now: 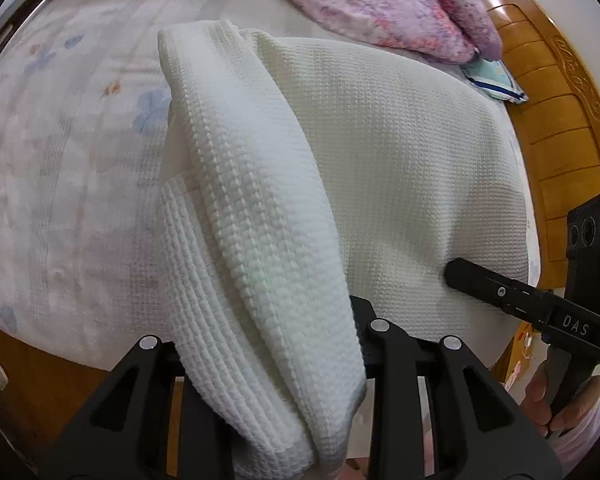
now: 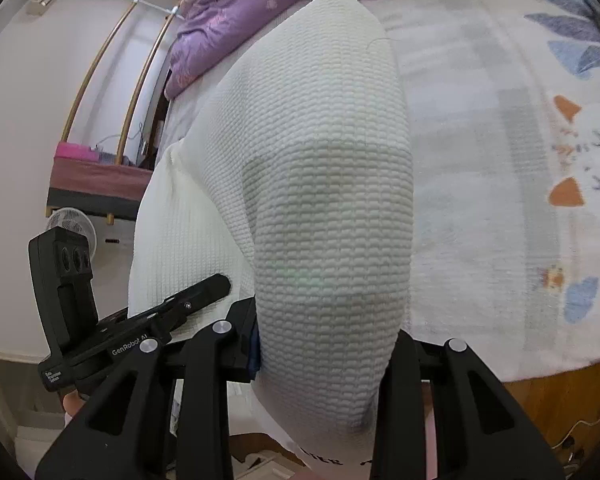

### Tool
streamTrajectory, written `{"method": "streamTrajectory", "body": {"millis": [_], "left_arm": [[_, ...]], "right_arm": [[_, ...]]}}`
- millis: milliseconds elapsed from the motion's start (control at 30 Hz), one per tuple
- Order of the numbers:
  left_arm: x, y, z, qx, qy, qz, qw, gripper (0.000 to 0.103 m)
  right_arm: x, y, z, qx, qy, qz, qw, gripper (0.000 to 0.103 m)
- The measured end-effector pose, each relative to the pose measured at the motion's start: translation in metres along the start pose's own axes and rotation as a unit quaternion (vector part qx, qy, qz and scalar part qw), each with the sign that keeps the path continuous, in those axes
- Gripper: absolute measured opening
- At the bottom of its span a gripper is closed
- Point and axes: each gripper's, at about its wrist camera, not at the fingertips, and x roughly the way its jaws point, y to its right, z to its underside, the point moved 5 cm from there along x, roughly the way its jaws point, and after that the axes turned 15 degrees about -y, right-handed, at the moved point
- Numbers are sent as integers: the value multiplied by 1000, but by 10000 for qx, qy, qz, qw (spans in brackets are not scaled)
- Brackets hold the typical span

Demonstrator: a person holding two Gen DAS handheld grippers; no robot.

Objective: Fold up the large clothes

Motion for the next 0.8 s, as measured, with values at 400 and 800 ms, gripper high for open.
{"method": "streamTrajectory", "body": {"millis": [400,800], "left_arm": [[-27,102,-2,904,29,16,9959,29],[-3,246,-27,1567,123,-68,9876,29]], "right_arm": [[-95,28,32,422,832,152,9955,29],[-211,118,19,457,1212,160,9914,29]]}}
